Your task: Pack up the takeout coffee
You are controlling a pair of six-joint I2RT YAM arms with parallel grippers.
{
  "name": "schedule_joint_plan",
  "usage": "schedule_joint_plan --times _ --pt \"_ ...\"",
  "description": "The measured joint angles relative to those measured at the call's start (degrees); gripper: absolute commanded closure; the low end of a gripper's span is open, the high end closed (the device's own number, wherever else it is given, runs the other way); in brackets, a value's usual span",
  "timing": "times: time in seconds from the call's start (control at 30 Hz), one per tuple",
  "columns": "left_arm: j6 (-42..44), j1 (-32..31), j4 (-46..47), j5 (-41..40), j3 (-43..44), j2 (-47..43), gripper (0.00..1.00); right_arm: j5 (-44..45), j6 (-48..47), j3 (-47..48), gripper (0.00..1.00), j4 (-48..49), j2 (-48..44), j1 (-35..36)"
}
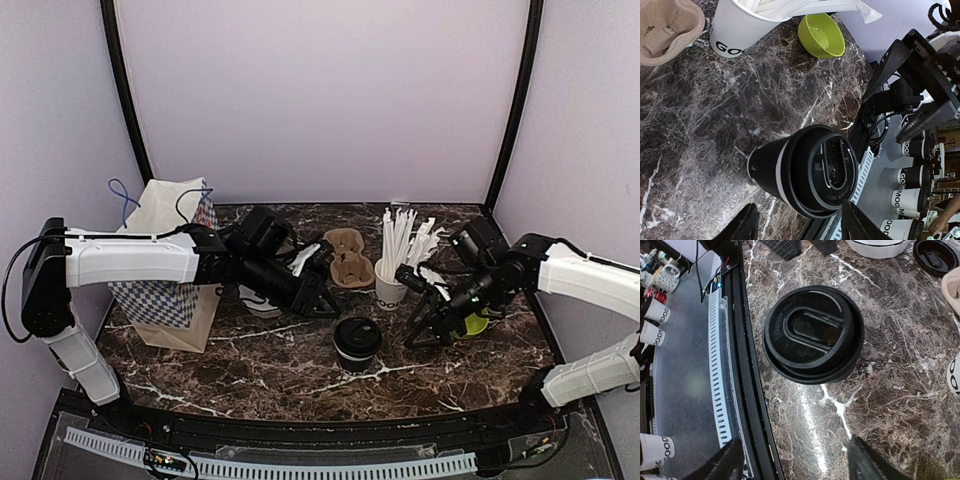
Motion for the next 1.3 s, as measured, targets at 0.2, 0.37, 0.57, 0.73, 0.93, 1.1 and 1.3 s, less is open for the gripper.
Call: schedule_joint_plan --times 0.2,0.37,0.57,0.73,0.93,1.1,1.3 --pt "-0.96 -1.38 2.78 1.4 -0.2 0.94 0.42 -1.27 2.82 0.0 0.53 2.91 2.95 -0.28" --pt "-1.25 -1.9 3.58 1.36 -0.24 2.21 0.41 -2.51 5.42 -0.09 0.5 6.14 3.63 -0.31" --pt "-1.29 -2.1 4.48 1.25 -0.24 3.67 0.44 -2.78 6.88 -0.11 0.51 8.98 6.25 -0.31" --pt "-0.94 -2.19 4.79 1.38 -1.25 4.9 0.5 -3.43 7.37 -0.11 0.53 10.45 8.28 -0.31" --pt "-0.46 -2.19 6.58 1.92 -2.1 5.01 0.56 -3.76 7.8 -0.11 0.56 11.61 10.6 -0.22" --pt "-0.2 -2.19 8.48 2.58 -2.95 5.05 0.59 -3.78 7.96 -0.09 0.58 11.82 13.44 0.31" --pt "0.0 -2.19 9.75 2.73 -3.74 5.18 0.62 -4.31 7.96 0.87 0.57 10.54 16.74 0.83"
